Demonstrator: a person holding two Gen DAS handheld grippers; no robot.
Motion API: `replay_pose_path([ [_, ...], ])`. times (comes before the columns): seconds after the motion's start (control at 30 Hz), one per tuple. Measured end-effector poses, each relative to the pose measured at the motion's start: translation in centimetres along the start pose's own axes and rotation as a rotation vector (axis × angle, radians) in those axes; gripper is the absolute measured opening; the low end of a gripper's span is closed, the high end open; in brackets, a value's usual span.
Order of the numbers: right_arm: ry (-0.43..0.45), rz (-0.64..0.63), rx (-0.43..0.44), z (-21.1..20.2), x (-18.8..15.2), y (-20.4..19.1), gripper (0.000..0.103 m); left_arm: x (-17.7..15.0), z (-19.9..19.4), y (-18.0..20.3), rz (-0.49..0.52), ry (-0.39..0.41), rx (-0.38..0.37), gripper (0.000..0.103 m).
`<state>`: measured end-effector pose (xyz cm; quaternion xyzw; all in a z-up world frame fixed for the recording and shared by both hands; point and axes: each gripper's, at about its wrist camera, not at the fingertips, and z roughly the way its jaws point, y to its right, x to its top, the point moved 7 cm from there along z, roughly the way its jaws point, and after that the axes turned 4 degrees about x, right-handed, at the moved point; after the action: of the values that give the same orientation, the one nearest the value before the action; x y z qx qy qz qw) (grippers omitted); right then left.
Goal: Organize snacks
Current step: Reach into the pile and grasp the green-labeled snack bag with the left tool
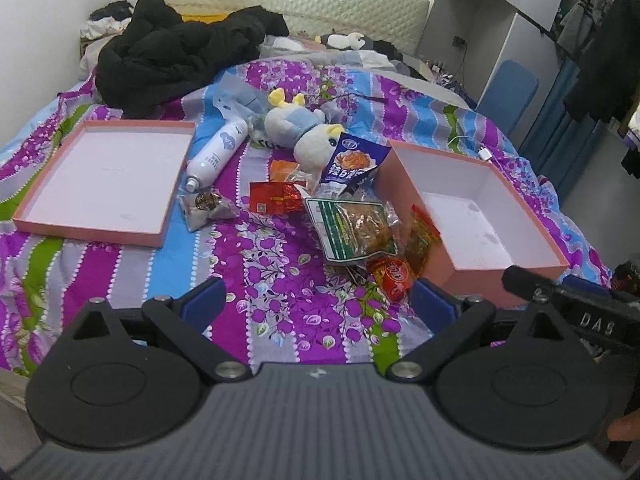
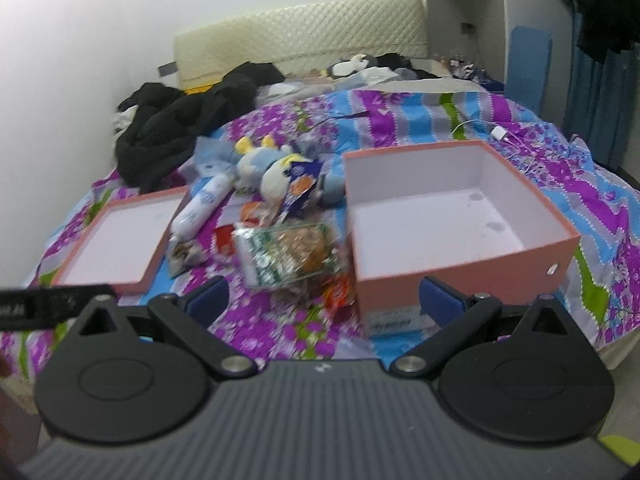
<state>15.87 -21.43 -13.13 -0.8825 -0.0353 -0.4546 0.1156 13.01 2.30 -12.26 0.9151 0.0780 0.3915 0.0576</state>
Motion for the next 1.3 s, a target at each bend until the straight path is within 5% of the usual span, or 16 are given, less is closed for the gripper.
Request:
replay_pose_path([
  [0.2, -0.035, -0.099, -0.006, 4.2, 0.4, 0.1, 0.102, 1.2, 5.4, 0.1, 0.016, -0.022, -0.031, 0.099],
  [0.37, -0.068, -0.213, -0.05, 8.7, 0.8, -0.2, 0.079, 2.6, 11.0, -0.6, -0.028, -0.061, -0.089, 0.092],
  [0.53, -0.091, -0.284, -0.112, 13.7, 1.7, 0.5, 0.071, 4.0, 18.1, -1.3, -0.063, -0.123, -0.149, 0.086],
  [0.7, -0.161, -0.335, -0.154, 17.9, 2.1, 1.2, 0.046, 4.8, 24.6, -1.6, -0.111, -0.216, -0.194, 0.066],
  [0.77, -0.189, -0.308, -0.159, 18.7, 2.1, 1.5, 0.026, 4.9, 25.9, -1.6, -0.13, -0.238, -0.206, 0.056],
  [1.03, -0.157, -0.304, -0.16, 18.5, 2.7, 0.2, 0.008, 5.2, 26.2, -1.5, -0.204, -0.231, -0.212, 0.006],
  [1.3, -0.033, -0.343, -0.124, 16.6, 1.0, -0.5, 0.003, 3.9, 24.2, -1.8, -0.236, -0.147, -0.242, 0.0],
])
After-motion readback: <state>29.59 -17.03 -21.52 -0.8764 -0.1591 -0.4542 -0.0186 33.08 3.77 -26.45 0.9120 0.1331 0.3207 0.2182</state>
